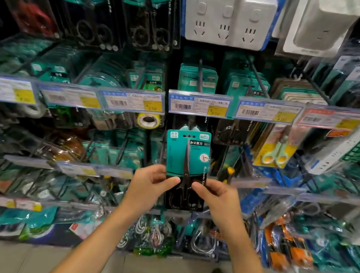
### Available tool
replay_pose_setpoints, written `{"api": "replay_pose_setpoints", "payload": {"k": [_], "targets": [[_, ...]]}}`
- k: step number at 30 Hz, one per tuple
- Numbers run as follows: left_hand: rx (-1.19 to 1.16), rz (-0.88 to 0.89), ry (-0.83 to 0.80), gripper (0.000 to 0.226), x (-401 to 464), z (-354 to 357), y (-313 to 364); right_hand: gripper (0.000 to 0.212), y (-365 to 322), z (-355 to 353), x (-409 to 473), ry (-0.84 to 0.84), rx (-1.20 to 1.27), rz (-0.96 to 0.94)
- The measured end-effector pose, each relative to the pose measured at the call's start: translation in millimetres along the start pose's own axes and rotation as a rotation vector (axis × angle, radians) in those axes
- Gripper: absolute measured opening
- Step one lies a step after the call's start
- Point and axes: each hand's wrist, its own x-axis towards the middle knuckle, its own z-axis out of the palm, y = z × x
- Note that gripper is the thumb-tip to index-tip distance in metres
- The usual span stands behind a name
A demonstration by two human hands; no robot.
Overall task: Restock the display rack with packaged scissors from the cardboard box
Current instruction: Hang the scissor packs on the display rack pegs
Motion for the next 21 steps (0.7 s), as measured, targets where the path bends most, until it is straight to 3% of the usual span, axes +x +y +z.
{"api": "replay_pose_setpoints", "payload": {"k": [3,8,21], "targets": [[0.023,0.025,0.034,0.037,2.5,0.7,7.6,0.016,-3.9,3.1,1.9,0.007,0.031,-0.015],[0.022,0.134,0.038,0.021,18.5,-3.3,25.6,0.016,-25.1,3.4,17.0,0.001,0.036,-0.084],[-0.052,0.221,0.039,0.022,39.4,-5.2,46.2,0.01,-48.3,3.0,38.2,0.052,0.033,-0.18]]}}
